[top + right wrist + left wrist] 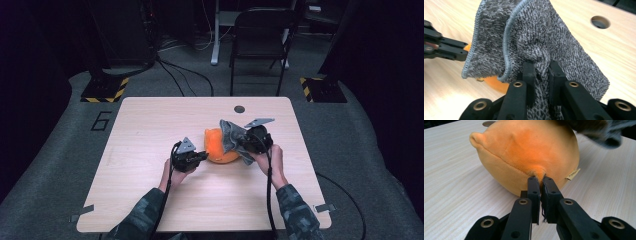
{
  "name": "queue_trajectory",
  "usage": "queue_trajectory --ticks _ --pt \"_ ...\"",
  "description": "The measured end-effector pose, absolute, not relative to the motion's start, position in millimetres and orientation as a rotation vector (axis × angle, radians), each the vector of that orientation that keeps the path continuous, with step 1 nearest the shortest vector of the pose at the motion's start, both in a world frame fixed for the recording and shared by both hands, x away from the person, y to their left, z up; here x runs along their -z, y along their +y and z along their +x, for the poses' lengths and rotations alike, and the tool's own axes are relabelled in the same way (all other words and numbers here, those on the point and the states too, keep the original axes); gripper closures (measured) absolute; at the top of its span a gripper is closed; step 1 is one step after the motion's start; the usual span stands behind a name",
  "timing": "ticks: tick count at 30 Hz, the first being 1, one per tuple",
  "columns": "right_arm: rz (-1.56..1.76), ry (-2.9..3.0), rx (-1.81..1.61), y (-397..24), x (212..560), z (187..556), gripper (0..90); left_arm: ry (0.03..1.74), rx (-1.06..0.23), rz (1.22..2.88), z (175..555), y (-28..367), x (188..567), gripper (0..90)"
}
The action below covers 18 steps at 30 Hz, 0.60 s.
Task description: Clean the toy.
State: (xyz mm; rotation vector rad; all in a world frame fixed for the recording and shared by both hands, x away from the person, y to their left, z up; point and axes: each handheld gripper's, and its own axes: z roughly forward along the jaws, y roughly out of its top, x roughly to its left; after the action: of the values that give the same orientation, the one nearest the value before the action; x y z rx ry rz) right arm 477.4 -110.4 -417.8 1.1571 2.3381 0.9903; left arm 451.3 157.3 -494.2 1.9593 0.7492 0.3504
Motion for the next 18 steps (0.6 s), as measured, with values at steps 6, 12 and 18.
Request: queue_trajectory --ticks 6,12,18 --pt "1.185 2.356 -0.979 -104.3 427.3 486.0 79.5 0.749 -0.355 1.954 451.1 158.2 494.6 83.6" --pt "1.209 2.351 -0.981 -105.4 429.8 486.1 79.5 0.72 -0.408 1.99 449.7 158.0 491.0 58.8" --pt "1.189 2.366 -0.976 -106.4 430.5 487.6 79.5 0.688 -0.554 2.058 444.9 148.0 494.3 24.0"
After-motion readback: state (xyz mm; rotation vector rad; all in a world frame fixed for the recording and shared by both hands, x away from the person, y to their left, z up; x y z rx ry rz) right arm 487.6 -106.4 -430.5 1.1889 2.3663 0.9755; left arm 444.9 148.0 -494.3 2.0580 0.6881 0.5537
